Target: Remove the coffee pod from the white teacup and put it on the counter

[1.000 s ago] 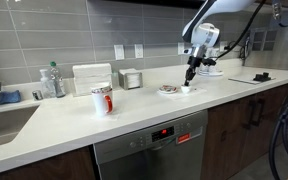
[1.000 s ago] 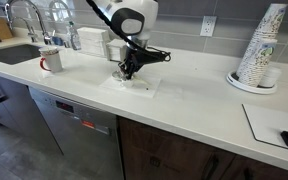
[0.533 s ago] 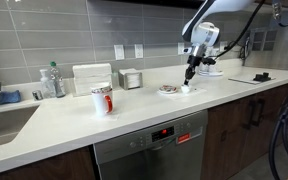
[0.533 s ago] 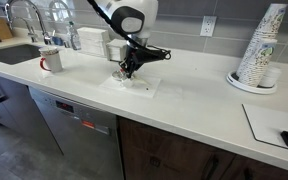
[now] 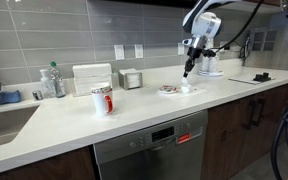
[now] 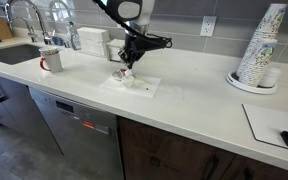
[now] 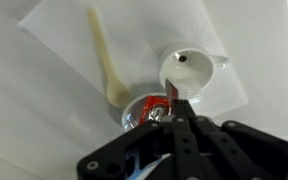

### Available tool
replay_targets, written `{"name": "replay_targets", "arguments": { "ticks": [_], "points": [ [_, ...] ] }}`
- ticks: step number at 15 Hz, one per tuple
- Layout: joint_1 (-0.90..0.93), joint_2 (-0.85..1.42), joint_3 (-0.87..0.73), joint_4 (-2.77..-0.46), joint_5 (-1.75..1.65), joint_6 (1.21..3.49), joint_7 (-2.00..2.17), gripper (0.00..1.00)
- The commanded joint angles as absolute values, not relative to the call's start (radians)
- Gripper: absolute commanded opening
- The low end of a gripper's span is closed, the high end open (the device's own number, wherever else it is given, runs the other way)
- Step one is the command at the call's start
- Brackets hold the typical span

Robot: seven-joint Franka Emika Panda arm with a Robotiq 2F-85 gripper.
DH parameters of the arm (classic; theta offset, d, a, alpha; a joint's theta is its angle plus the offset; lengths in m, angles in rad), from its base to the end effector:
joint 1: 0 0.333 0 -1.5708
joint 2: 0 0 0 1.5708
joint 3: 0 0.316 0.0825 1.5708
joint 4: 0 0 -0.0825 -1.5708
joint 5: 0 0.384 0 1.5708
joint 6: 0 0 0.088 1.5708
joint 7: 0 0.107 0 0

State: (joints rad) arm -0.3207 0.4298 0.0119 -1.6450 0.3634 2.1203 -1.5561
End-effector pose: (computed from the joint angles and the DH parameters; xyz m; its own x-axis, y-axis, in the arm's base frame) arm 0.6496 -0.1913 0.3725 0.4609 0.8293 0.3161 0.8724 -0.4887 0.0101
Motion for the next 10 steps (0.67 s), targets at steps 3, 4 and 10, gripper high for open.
{"name": "replay_targets", "arguments": {
  "ticks": [3, 4, 10],
  "points": [
    [-0.272, 0.334, -0.027, -1.759, 0.332, 2.332, -1.420, 0.00],
    [-0.263, 0.333, -0.034, -1.771, 0.318, 2.385, -1.383, 0.00],
    [-0.201, 0.366, -0.100, -1.842, 0.094, 2.694, -1.078, 0.00]
  ]
}}
